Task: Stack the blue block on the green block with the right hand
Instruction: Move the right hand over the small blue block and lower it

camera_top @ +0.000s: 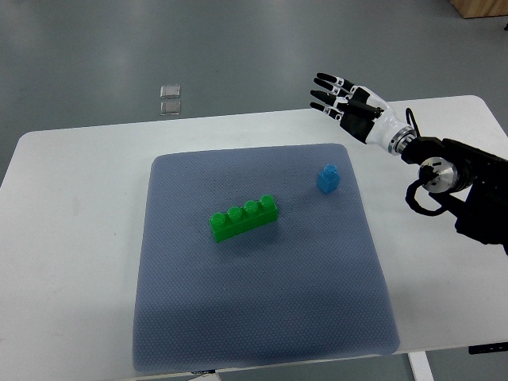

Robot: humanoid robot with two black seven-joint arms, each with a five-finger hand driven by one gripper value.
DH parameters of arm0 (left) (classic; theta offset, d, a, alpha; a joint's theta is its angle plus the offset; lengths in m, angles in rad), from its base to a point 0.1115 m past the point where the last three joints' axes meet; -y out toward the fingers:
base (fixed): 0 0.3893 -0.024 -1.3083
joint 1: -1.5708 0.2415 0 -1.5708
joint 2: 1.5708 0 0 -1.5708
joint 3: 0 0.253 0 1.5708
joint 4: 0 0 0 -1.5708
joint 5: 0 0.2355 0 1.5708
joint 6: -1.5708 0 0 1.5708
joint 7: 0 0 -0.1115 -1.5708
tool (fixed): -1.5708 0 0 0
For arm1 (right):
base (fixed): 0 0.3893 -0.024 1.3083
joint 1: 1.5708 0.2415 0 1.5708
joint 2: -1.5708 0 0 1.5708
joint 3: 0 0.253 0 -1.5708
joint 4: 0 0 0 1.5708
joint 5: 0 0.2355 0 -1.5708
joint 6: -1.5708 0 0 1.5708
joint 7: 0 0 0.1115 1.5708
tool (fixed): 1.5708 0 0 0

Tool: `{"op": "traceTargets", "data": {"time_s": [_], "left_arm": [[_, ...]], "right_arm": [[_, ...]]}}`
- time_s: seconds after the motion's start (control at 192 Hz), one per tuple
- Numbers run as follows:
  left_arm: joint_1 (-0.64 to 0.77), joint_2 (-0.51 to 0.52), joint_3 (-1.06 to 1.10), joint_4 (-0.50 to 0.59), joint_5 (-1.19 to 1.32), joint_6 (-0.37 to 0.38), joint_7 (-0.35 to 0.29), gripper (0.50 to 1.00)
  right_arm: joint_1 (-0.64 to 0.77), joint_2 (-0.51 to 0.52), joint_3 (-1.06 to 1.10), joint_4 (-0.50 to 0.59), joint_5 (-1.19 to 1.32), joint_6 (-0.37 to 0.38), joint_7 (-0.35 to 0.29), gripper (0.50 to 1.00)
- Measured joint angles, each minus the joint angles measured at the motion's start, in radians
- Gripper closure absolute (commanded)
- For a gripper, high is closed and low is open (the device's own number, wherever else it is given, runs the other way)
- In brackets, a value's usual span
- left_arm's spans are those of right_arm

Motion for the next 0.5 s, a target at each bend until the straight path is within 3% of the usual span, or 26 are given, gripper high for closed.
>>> {"op": "traceTargets", "data": {"time_s": [0.156, 0.374, 0.499], "left_arm": [[0.0, 0.0, 0.0, 0.0, 0.0, 0.0, 0.0, 0.5], [0.0, 0.0, -0.001, 0.0, 0.0, 0.0, 0.0, 0.5], [0.0, 0.0, -0.002, 0.0, 0.0, 0.0, 0.0, 0.5]], "right_arm": [[0.181, -0.062, -0.14, 0.008, -0.232, 0.039, -0.036, 0.583], [0.564, -0.084, -0.769, 0.112, -0.308, 0.051, -0.034, 0.583], [0.723, -0.061, -0.979, 0.188, -0.364, 0.065, -0.039, 0.581]]}}
